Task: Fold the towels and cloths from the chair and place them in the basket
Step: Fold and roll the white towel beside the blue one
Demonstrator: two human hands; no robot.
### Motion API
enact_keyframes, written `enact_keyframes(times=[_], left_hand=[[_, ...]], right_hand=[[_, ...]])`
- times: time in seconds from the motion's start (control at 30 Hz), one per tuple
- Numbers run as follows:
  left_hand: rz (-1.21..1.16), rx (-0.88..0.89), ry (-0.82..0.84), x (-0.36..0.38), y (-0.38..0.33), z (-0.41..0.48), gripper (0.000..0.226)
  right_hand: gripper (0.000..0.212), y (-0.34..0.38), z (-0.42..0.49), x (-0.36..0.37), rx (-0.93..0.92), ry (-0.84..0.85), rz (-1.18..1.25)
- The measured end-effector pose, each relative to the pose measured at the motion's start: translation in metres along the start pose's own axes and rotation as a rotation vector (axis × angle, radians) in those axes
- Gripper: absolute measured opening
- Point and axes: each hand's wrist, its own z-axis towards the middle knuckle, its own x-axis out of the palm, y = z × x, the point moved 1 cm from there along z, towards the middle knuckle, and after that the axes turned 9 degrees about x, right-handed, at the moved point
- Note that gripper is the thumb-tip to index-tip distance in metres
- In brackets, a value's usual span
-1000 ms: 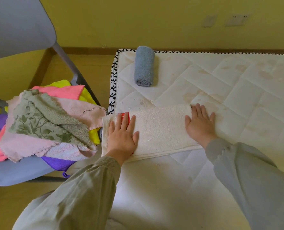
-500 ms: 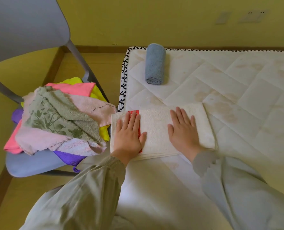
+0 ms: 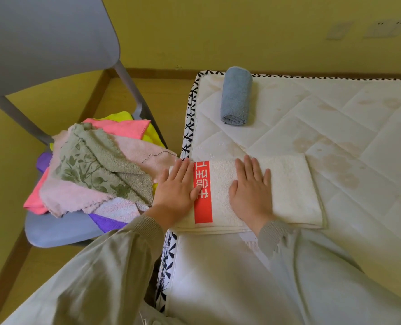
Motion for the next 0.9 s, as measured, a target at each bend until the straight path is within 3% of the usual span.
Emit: enact_keyframes(times=[0.2,0.3,0.37,0.6,0.9], left_hand=[[0.083,-0.135,-0.020,-0.016,-0.008,0.010,0.071],[0.041,0.030,-0.128,-0.014,-0.040,0.012,0.067],[-0.027,0.139,-0.112,-0.001,-0.060,0.008,0.070],[-0.046,0.121,-0.119,0.014,-0.055,0.003,0.065],[0.012,0.003,-0.078,0.015,-0.045,-0.016,0.065]], right_hand=[[0.068,0.001,0.000,0.001,0.005,-0.007,0.006],[0.068,0.001,0.000,0.001,0.008,-0.009,0.010],[0.069,0.002,0.001,0.001,0.009,0.004,0.008],[0.067,-0.022,0.001,-0.003,-0.076,0.006,-0.027],[0.061,-0.078,0.008,-0.007,0.282,0.003,-0.031]])
